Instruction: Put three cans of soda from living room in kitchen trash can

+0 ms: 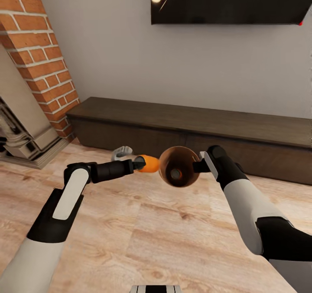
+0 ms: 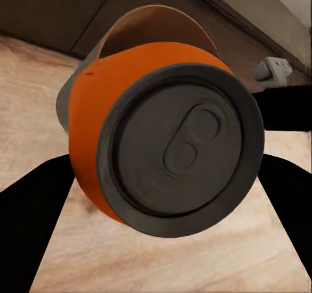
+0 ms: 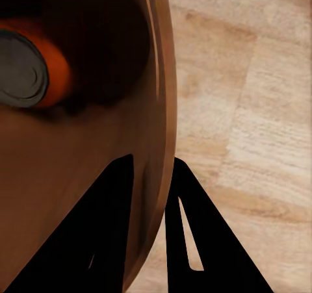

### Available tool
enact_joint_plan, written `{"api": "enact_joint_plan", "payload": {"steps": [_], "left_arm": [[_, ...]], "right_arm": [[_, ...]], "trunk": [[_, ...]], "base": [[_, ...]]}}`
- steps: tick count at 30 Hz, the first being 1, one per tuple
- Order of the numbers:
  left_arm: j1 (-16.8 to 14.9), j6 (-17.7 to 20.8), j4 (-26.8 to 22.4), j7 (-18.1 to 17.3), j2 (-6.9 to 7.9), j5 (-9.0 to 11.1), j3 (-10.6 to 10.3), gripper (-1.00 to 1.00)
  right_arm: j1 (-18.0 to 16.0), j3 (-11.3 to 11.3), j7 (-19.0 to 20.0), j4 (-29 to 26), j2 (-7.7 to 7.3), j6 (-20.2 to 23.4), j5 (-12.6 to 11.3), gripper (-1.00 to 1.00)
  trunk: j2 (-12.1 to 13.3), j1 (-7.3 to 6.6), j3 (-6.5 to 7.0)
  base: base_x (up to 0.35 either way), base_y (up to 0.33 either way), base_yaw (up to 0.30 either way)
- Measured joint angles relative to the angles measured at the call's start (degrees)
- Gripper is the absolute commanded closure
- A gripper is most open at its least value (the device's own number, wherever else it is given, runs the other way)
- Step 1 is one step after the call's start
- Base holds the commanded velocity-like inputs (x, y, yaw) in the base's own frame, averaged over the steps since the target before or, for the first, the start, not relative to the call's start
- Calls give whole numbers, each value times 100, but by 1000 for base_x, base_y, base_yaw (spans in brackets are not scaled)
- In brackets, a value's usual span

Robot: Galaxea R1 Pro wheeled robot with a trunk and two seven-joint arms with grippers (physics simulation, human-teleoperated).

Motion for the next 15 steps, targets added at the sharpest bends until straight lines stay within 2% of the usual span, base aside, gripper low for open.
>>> {"api": "enact_joint_plan", "payload": {"steps": [3, 4, 5, 8, 12, 15], "left_arm": [[3, -1, -72, 1, 37, 497, -24, 100], [3, 0, -78, 2, 39, 563, -30, 100], [4, -2, -90, 1, 44, 775, -47, 100], [4, 0, -100, 0, 47, 895, -62, 100], [4, 0, -103, -3, 44, 1060, -72, 100], [4, 1, -96, 7, 36, 1108, -77, 100]], "right_arm": [[4, 20, -10, 83, 59, 0, 80, 100], [3, 32, -7, 93, 72, 0, 60, 100], [3, 72, -6, 107, 103, 0, 65, 100], [5, 107, 6, 137, 124, 0, -43, 100], [6, 134, -10, 189, 132, 0, 82, 100], [7, 145, -8, 201, 171, 0, 79, 100]], "trunk": [[4, -8, 66], [6, -10, 88], [7, -13, 111], [11, -21, 177], [16, -31, 266], [20, -39, 332]], "base": [[0, 0, 0], [0, 0, 0], [0, 0, 0], [0, 0, 0], [0, 0, 0], [0, 0, 0]]}}
